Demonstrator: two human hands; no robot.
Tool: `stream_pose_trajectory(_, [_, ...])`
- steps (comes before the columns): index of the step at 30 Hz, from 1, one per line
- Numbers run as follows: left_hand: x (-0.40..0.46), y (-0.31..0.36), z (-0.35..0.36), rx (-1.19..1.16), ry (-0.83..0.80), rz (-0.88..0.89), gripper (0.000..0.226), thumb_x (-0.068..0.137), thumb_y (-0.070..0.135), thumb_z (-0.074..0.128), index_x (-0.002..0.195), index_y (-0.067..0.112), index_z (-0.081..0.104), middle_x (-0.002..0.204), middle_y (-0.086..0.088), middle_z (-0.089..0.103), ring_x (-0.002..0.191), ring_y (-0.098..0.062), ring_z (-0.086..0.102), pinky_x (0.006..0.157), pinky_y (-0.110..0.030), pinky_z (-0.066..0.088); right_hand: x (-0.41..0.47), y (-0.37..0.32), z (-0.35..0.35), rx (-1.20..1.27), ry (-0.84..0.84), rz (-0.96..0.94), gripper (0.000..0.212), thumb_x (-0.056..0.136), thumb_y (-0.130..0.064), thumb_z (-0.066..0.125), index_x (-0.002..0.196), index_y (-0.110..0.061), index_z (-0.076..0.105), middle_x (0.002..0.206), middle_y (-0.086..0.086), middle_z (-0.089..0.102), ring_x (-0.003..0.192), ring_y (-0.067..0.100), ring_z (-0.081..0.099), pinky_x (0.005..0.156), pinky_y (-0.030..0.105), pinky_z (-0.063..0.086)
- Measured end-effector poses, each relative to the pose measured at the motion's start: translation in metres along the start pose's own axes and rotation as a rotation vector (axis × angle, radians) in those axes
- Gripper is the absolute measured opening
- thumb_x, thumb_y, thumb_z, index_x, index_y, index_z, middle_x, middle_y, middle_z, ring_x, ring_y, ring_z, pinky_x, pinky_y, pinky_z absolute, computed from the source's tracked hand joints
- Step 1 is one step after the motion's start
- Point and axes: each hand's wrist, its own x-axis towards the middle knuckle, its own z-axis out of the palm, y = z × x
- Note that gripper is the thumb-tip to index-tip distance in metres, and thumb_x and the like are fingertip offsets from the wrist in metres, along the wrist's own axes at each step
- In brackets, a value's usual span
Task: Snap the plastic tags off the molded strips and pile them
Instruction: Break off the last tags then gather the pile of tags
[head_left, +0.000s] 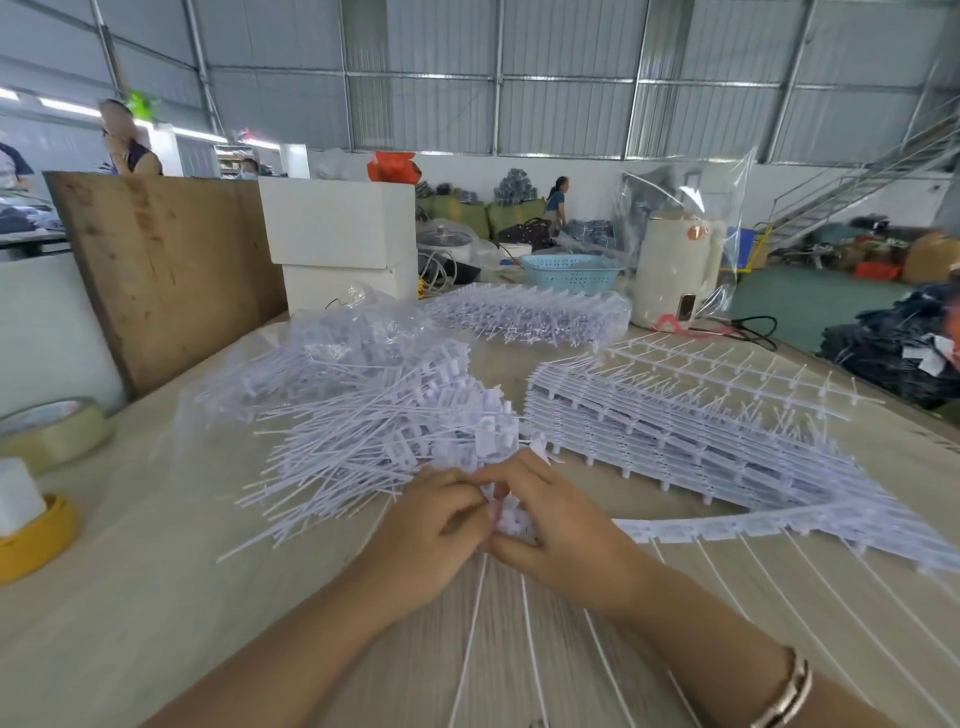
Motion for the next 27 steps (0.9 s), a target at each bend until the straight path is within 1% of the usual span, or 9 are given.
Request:
stream_pose_trajectory(3, [0.002, 0.001, -0.005, -0.019, -0.027, -0.015, 0.04, 0.093, 0.015, 0.055, 0.058, 0.032, 0.043, 0.065, 0.009, 0.045, 0.07, -0.007, 0.043, 0.068, -0.02, 0.032, -0.001, 0.012, -0.013, -0.114, -0.14, 0.125, 0.032, 0.088, -0.048, 0.056, 0.112, -0.028, 0.055, 0.095, -0.022, 0.052, 0.09, -0.009, 0.047, 0.094, 0.027, 0.027])
stream_pose_trajectory(6, [0.001, -0.001, -0.007, -0.041, -0.062, -0.037, 0.036, 0.094, 0.019, 0.053, 0.06, 0.031, 0.046, 0.062, 0.01, 0.045, 0.065, -0.002, 0.042, 0.062, -0.018, 0.031, -0.004, 0.019, -0.021, -0.092, -0.214, 0.181, 0.033, 0.092, -0.041, 0.054, 0.081, -0.01, 0.061, 0.065, 0.0, 0.053, 0.06, 0.0, 0.043, 0.073, 0.023, 0.03])
stream_pose_trajectory(8, [-0.001, 0.001, -0.004, -0.11, -0.078, -0.088, 0.031, 0.093, 0.03, 0.052, 0.062, 0.03, 0.052, 0.06, 0.008, 0.05, 0.061, -0.003, 0.047, 0.061, -0.021, 0.038, -0.004, 0.017, -0.021, 0.089, -0.205, 0.22, 0.034, 0.09, -0.034, 0.06, 0.075, -0.004, 0.062, 0.068, 0.02, 0.058, 0.056, 0.008, 0.044, 0.06, 0.023, 0.034])
stream_pose_trajectory(10, [-0.001, 0.005, -0.004, -0.144, -0.091, -0.117, 0.031, 0.089, 0.049, 0.047, 0.065, 0.035, 0.062, 0.063, 0.003, 0.061, 0.059, -0.006, 0.053, 0.059, -0.023, 0.041, -0.003, 0.014, -0.021, 0.222, -0.221, 0.251, 0.027, 0.089, -0.031, 0.062, 0.078, -0.007, 0.066, 0.074, 0.019, 0.063, 0.06, 0.01, 0.051, 0.062, 0.028, 0.04])
stream_pose_trajectory(12, [-0.001, 0.009, -0.006, -0.13, -0.113, -0.101, 0.032, 0.087, 0.059, 0.044, 0.063, 0.049, 0.062, 0.061, 0.014, 0.062, 0.053, 0.001, 0.051, 0.053, -0.015, 0.035, -0.002, 0.012, -0.026, 0.278, -0.289, 0.282, 0.019, 0.09, -0.033, 0.06, 0.089, -0.017, 0.071, 0.081, 0.009, 0.068, 0.068, 0.005, 0.057, 0.069, 0.027, 0.044])
stream_pose_trajectory(15, [-0.001, 0.011, -0.007, -0.124, -0.139, -0.097, 0.033, 0.09, 0.044, 0.049, 0.059, 0.051, 0.059, 0.054, 0.02, 0.057, 0.052, 0.001, 0.049, 0.053, -0.014, 0.033, -0.004, 0.013, -0.03, 0.285, -0.356, 0.299, 0.015, 0.091, -0.032, 0.058, 0.095, -0.024, 0.07, 0.082, 0.003, 0.066, 0.076, 0.014, 0.058, 0.078, 0.04, 0.047])
stream_pose_trajectory(18, [-0.001, 0.007, -0.007, -0.188, -0.166, -0.163, 0.033, 0.093, 0.033, 0.051, 0.066, 0.042, 0.068, 0.064, 0.014, 0.067, 0.059, 0.002, 0.059, 0.061, -0.013, 0.042, -0.004, 0.011, -0.026, 0.291, -0.286, 0.256, 0.013, 0.09, -0.025, 0.061, 0.091, -0.019, 0.072, 0.074, 0.002, 0.066, 0.067, 0.015, 0.055, 0.068, 0.039, 0.046])
stream_pose_trajectory(21, [0.001, 0.008, -0.008, -0.4, -0.094, -0.261, 0.027, 0.091, 0.028, 0.053, 0.08, 0.013, 0.073, 0.074, -0.005, 0.072, 0.062, -0.003, 0.061, 0.064, -0.014, 0.048, -0.004, 0.01, -0.021, 0.251, -0.129, 0.176, 0.026, 0.089, -0.018, 0.063, 0.065, -0.027, 0.063, 0.051, -0.016, 0.056, 0.048, -0.001, 0.047, 0.053, 0.015, 0.033])
stream_pose_trajectory(27, [0.003, 0.007, -0.005, -0.756, 0.027, -0.448, 0.039, 0.083, 0.037, 0.056, 0.083, 0.001, 0.071, 0.081, -0.018, 0.069, 0.077, -0.016, 0.062, 0.077, -0.028, 0.051, -0.001, 0.011, -0.017, 0.155, 0.1, 0.11, 0.017, 0.092, -0.018, 0.059, 0.081, -0.015, 0.073, 0.054, -0.013, 0.057, 0.046, -0.002, 0.048, 0.049, 0.008, 0.029])
